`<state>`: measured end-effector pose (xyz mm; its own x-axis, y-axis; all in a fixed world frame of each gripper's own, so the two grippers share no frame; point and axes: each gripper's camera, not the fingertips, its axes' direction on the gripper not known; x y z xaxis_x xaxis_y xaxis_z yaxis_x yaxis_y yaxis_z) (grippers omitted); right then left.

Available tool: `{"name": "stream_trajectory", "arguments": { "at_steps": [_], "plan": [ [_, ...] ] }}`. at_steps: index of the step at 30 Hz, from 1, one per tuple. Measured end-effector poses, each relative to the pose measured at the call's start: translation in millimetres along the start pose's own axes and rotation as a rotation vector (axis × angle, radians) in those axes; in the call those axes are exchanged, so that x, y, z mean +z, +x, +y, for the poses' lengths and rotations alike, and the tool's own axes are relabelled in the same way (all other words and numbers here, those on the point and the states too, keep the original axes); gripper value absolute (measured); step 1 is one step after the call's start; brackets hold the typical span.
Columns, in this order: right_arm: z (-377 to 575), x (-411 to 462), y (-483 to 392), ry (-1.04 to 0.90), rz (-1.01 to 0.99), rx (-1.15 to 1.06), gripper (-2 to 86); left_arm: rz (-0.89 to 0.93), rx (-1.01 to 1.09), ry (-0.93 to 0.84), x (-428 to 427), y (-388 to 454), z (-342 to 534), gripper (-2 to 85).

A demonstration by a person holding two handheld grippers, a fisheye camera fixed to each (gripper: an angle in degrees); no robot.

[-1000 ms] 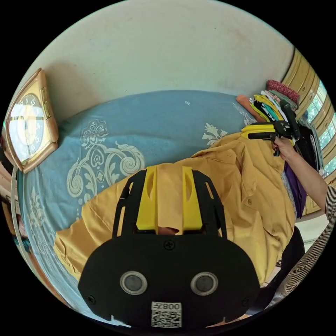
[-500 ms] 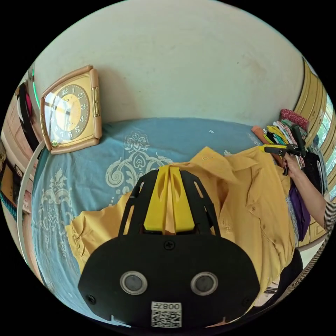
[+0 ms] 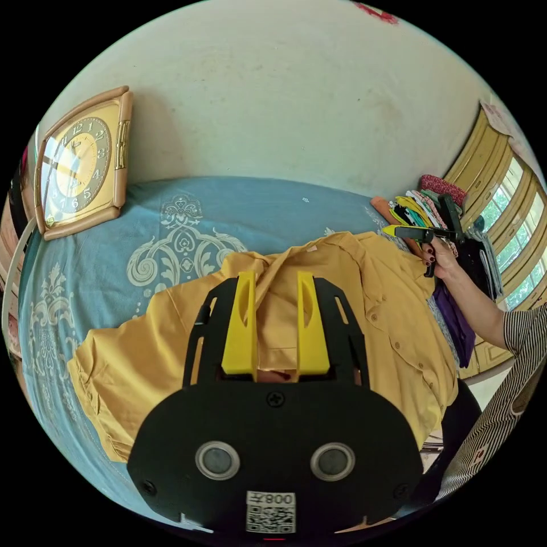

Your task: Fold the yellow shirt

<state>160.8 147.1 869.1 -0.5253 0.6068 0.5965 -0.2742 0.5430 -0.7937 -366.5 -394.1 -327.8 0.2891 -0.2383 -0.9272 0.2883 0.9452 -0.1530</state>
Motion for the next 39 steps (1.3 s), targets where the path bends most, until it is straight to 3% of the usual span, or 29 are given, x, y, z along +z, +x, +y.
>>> {"name": "stream_trajectory", "arguments": {
  "at_steps": [7,12,19,24,28,33,39],
  "plan": [
    [14.9,51.4,-61.8,-0.134,-0.036,-0.049,8.3,-0.215,-0.028,-0.209,25.3,-12.2,11.8,3.8],
    [15.6,56.8,-48.4,-0.172,-0.072,0.005,3.0,-0.090,-0.064,-0.105,-6.5,-14.8,9.4,1.7],
    [6.4,20.6,-26.2,-0.063,-0.171,0.107,0.8,0.097,-0.152,0.019,-20.1,-26.7,-23.5,1.4],
    [-7.5,12.7,-24.7,-0.017,-0.149,0.162,0.9,0.121,-0.238,-0.003,-1.6,-46.8,-46.2,2.3],
    [-12.5,42.5,-24.6,-0.128,-0.119,0.182,2.2,0.259,-0.370,-0.094,27.8,-77.7,-32.6,4.7],
    [8.1,26.3,-22.0,-0.100,-0.125,0.201,5.4,0.248,-0.306,-0.018,-28.5,-89.6,8.2,6.9],
    [67.9,-39.0,-29.1,-0.069,-0.159,0.159,6.4,0.198,-0.317,-0.006,-139.9,-104.0,115.1,7.6]
  ]
}}
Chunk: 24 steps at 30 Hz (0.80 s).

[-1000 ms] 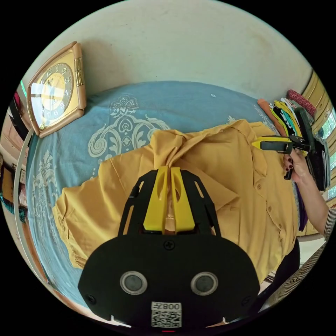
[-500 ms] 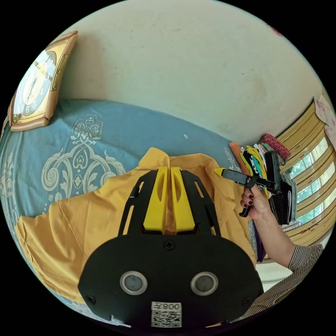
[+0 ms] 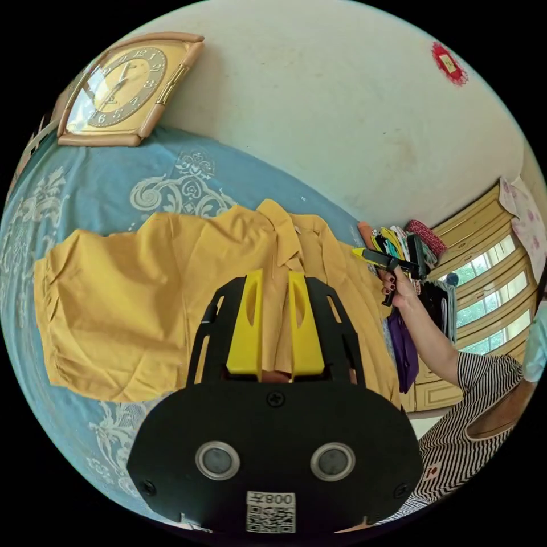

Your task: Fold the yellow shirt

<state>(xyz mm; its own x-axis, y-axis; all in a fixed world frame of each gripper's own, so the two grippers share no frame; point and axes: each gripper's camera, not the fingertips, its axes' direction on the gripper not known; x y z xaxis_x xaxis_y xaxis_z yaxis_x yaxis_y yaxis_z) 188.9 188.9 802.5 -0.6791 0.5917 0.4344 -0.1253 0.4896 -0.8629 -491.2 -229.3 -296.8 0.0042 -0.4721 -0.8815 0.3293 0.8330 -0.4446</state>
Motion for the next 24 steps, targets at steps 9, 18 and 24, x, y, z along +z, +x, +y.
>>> {"name": "stream_trajectory", "arguments": {
  "at_steps": [9,18,24],
  "plan": [
    [232.5,-81.5,-28.6,-0.142,0.152,0.007,6.0,-0.115,-0.335,-0.112,-120.9,-34.2,248.7,8.1],
    [420.9,-124.9,-57.6,-0.182,0.092,0.232,5.9,-0.084,-0.461,-0.123,-152.7,-25.7,382.3,10.0],
    [473.2,-113.2,-114.6,-0.214,0.072,0.167,5.9,-0.108,-0.563,-0.057,-153.8,-46.7,401.8,9.9]
  ]
}}
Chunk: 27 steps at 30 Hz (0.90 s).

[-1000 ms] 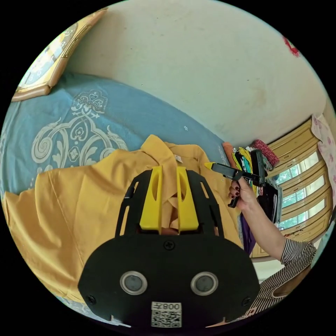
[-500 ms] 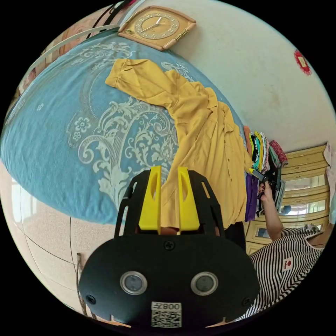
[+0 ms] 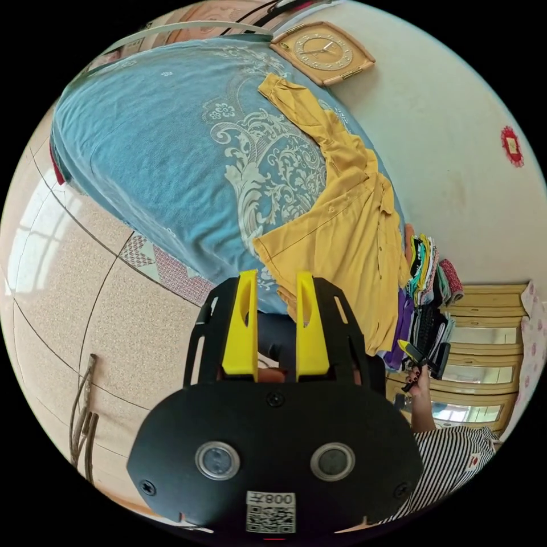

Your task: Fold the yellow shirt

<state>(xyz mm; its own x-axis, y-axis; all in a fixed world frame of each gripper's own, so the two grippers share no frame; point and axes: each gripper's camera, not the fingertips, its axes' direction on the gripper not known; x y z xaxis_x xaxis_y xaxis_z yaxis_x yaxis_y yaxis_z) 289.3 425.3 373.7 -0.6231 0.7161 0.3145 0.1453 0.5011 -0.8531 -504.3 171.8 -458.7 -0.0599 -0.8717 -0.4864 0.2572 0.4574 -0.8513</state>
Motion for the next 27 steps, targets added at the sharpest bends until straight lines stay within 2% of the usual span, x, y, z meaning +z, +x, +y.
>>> {"name": "stream_trajectory", "arguments": {
  "at_steps": [6,10,15,18,22,24,27],
  "plan": [
    [25.7,31.4,-40.6,-0.030,-0.047,-0.038,5.8,0.024,-0.104,0.032,14.5,-30.4,1.2,8.2],
    [30.6,53.1,-66.3,-0.057,0.015,-0.092,5.8,-0.018,-0.107,0.020,20.1,-40.9,9.9,4.9],
    [26.1,85.6,-92.8,-0.080,0.111,-0.141,5.9,0.070,-0.057,0.087,9.7,-45.7,35.5,2.5],
    [21.4,109.7,-107.1,-0.104,0.144,-0.173,6.0,0.140,0.035,0.137,-3.0,-31.4,53.7,2.0],
    [15.8,143.4,-122.1,-0.143,0.181,-0.204,6.2,0.248,0.274,0.158,-13.4,20.3,75.8,1.7],
    [15.0,156.3,-125.2,-0.163,0.203,-0.212,6.3,0.301,0.404,0.125,-7.2,50.1,86.4,1.6],
    [14.3,170.4,-124.6,-0.173,0.214,-0.204,5.4,0.318,0.614,-0.018,28.4,98.9,107.6,1.6]
  ]
}}
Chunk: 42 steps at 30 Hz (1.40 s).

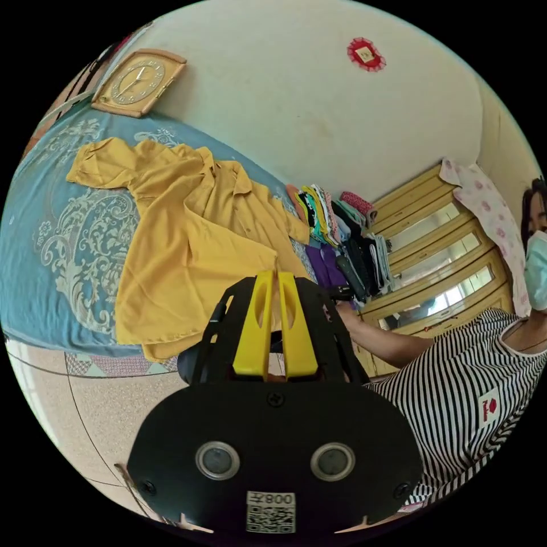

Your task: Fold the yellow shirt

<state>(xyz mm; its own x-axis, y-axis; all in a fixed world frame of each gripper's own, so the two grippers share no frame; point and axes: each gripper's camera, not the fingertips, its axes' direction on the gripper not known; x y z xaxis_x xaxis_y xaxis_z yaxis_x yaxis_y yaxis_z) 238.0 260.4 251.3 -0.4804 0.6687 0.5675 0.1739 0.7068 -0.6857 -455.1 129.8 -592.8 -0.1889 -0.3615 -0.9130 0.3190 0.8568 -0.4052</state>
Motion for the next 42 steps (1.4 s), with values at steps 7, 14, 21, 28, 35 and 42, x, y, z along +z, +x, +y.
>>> {"name": "stream_trajectory", "arguments": {
  "at_steps": [7,14,21,28,35,42],
  "plan": [
    [-0.1,13.5,2.4,-0.007,0.019,-0.010,0.9,-0.083,0.166,-0.438,152.1,15.7,33.2,1.3],
    [6.9,-2.6,10.9,0.031,-0.067,-0.021,0.3,-0.051,0.222,-0.462,179.8,20.1,44.9,0.9],
    [10.1,-39.0,16.0,0.152,-0.225,-0.059,0.6,-0.032,0.237,-0.539,219.0,5.1,50.1,1.6],
    [-10.6,13.1,34.0,-0.031,-0.152,-0.059,2.6,-0.040,0.194,-0.526,227.0,-16.9,34.3,5.6],
    [-33.5,-31.7,77.4,0.095,-0.200,-0.030,5.1,-0.113,0.141,-0.291,208.7,-60.7,-62.1,7.5],
    [-180.4,-79.5,160.7,0.284,-0.279,0.053,5.8,-0.211,0.010,-0.164,235.9,-147.8,-196.3,7.8]
  ]
}}
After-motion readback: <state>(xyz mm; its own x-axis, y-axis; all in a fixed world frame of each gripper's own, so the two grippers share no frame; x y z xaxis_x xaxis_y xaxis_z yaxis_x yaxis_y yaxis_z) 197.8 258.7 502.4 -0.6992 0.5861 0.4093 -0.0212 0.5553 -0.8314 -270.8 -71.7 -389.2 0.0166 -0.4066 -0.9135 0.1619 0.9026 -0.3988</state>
